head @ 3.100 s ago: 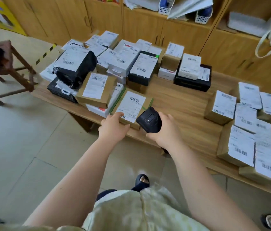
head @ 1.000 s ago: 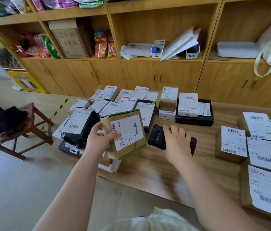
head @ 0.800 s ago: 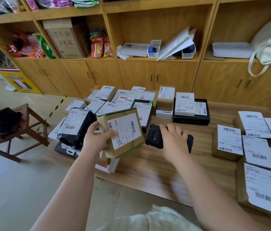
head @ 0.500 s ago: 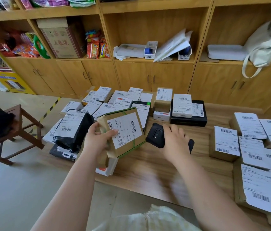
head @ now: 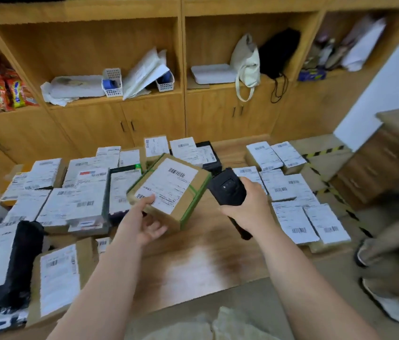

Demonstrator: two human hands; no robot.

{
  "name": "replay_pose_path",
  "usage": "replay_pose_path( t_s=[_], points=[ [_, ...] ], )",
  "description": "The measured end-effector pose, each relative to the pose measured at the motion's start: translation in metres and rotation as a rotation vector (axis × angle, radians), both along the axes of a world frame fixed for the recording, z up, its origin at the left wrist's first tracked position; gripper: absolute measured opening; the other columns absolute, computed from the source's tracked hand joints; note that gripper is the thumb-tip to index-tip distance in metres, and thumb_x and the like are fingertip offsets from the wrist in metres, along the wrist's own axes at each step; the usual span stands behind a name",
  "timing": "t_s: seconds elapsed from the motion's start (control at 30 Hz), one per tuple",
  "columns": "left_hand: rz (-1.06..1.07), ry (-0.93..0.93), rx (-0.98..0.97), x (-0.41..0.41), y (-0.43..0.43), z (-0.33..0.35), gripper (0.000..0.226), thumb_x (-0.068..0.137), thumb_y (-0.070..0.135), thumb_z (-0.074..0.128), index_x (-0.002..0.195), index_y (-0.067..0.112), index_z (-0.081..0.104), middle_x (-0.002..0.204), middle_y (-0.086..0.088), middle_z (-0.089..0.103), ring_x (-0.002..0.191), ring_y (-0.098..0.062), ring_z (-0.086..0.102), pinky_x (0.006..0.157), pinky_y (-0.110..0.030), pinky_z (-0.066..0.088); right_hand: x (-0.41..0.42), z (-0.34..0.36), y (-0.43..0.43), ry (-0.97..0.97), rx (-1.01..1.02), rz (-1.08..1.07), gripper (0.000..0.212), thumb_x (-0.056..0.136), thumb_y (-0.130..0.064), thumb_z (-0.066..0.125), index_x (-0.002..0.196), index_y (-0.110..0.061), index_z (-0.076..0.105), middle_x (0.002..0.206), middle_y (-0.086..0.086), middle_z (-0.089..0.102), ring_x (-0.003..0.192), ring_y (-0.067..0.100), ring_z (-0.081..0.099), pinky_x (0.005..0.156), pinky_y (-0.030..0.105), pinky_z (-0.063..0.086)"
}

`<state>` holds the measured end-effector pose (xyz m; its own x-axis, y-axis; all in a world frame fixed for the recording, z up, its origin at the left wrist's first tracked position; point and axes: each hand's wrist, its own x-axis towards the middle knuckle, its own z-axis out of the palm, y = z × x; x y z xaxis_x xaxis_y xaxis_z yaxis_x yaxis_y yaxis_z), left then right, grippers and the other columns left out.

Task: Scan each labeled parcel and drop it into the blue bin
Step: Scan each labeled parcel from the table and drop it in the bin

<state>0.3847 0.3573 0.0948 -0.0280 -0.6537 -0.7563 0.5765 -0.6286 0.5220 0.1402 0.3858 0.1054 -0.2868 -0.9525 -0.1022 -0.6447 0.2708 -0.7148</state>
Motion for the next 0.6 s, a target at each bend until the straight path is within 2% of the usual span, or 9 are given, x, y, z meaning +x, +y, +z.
replay_pose_path(
  t_s=[0.07, 0.17, 0.27, 0.33, 0.43, 0.47, 0.5, 0.57, 0.6],
  points=[
    [-0.091, 0.029, 0.015, -0.020, -0.003, -0.007, 0.038, 0.086, 0.016, 0.073, 0.120, 0.013, 0.056, 0.116, -0.011, 0.066, 0.112, -0.029, 0.063, 0.104, -0.056, 0.045, -0.010, -0.003, 0.015, -0.029, 0.002, -0.095, 0.067, 0.065, -0.033, 0.085, 0.123, -0.032, 0.052, 0.114, -0.005, 0.046, 0.109, 0.020, 0.050, 0.091, 0.044, 0.051],
    [-0.248, 0.059, 0.031, -0.050, 0.002, -0.017, 0.027, 0.087, 0.017, 0.072, 0.110, 0.012, 0.060, 0.111, -0.011, 0.069, 0.107, -0.028, 0.066, 0.102, -0.055, 0.047, -0.016, -0.009, 0.047, -0.054, -0.002, -0.246, 0.055, 0.058, -0.037, 0.083, 0.104, -0.035, 0.053, 0.109, -0.006, 0.058, 0.103, 0.022, 0.058, 0.082, 0.043, 0.054],
    [-0.402, 0.057, 0.038, -0.075, 0.015, -0.031, 0.018, 0.088, 0.017, 0.072, 0.101, 0.016, 0.061, 0.106, -0.008, 0.070, 0.110, -0.027, 0.065, 0.104, -0.055, 0.046, -0.017, -0.017, 0.087, -0.065, 0.016, -0.418, 0.057, 0.047, -0.049, 0.076, 0.098, -0.033, 0.056, 0.102, -0.006, 0.063, 0.097, 0.021, 0.063, 0.079, 0.042, 0.057],
    [-0.529, 0.072, 0.043, -0.088, 0.027, -0.041, 0.018, 0.087, 0.017, 0.072, 0.102, 0.017, 0.062, 0.108, -0.006, 0.071, 0.110, -0.026, 0.065, 0.104, -0.054, 0.046, -0.017, -0.026, 0.117, -0.081, 0.020, -0.518, 0.059, 0.045, -0.051, 0.075, 0.098, -0.033, 0.057, 0.105, -0.002, 0.062, 0.098, 0.020, 0.062, 0.078, 0.039, 0.056],
    [-0.682, 0.071, 0.068, -0.107, 0.048, -0.053, 0.030, 0.085, 0.018, 0.073, 0.112, 0.018, 0.063, 0.110, -0.003, 0.070, 0.078, -0.017, 0.067, 0.091, -0.048, 0.053, -0.019, -0.034, 0.165, -0.072, 0.016, -0.645, 0.063, 0.046, -0.049, 0.077, 0.104, -0.036, 0.058, 0.107, -0.004, 0.062, 0.104, 0.020, 0.059, 0.083, 0.038, 0.055],
    [-0.726, 0.066, 0.077, -0.115, 0.056, -0.056, 0.031, 0.084, 0.018, 0.074, 0.113, 0.019, 0.063, 0.109, -0.002, 0.070, 0.079, -0.017, 0.066, 0.087, -0.046, 0.053, -0.020, -0.035, 0.181, -0.063, 0.018, -0.690, 0.064, 0.045, -0.049, 0.077, 0.106, -0.036, 0.059, 0.106, -0.005, 0.063, 0.105, 0.020, 0.058, 0.084, 0.037, 0.054],
    [-0.770, 0.062, 0.081, -0.124, 0.064, -0.058, 0.029, 0.084, 0.018, 0.074, 0.111, 0.020, 0.063, 0.109, -0.002, 0.069, 0.089, -0.018, 0.066, 0.087, -0.046, 0.052, -0.022, -0.035, 0.197, -0.062, 0.020, -0.736, 0.065, 0.045, -0.048, 0.077, 0.107, -0.035, 0.059, 0.106, -0.005, 0.062, 0.106, 0.020, 0.057, 0.085, 0.037, 0.053],
    [-0.851, 0.062, 0.085, -0.144, 0.083, -0.059, 0.020, 0.086, 0.017, 0.072, 0.104, 0.021, 0.064, 0.105, -0.001, 0.069, 0.105, -0.021, 0.062, 0.095, -0.048, 0.050, -0.026, -0.033, 0.226, -0.064, 0.031, -0.833, 0.068, 0.048, -0.043, 0.080, 0.112, -0.034, 0.060, 0.109, -0.004, 0.061, 0.108, 0.020, 0.055, 0.090, 0.039, 0.052],
    [-0.897, 0.063, 0.086, -0.155, 0.093, -0.058, 0.017, 0.086, 0.017, 0.071, 0.101, 0.021, 0.064, 0.103, -0.001, 0.069, 0.105, -0.021, 0.062, 0.094, -0.047, 0.050, -0.029, -0.032, 0.241, -0.055, 0.030, -0.883, 0.070, 0.048, -0.042, 0.082, 0.114, -0.033, 0.060, 0.110, -0.003, 0.060, 0.109, 0.020, 0.055, 0.091, 0.040, 0.052]
  ],
)
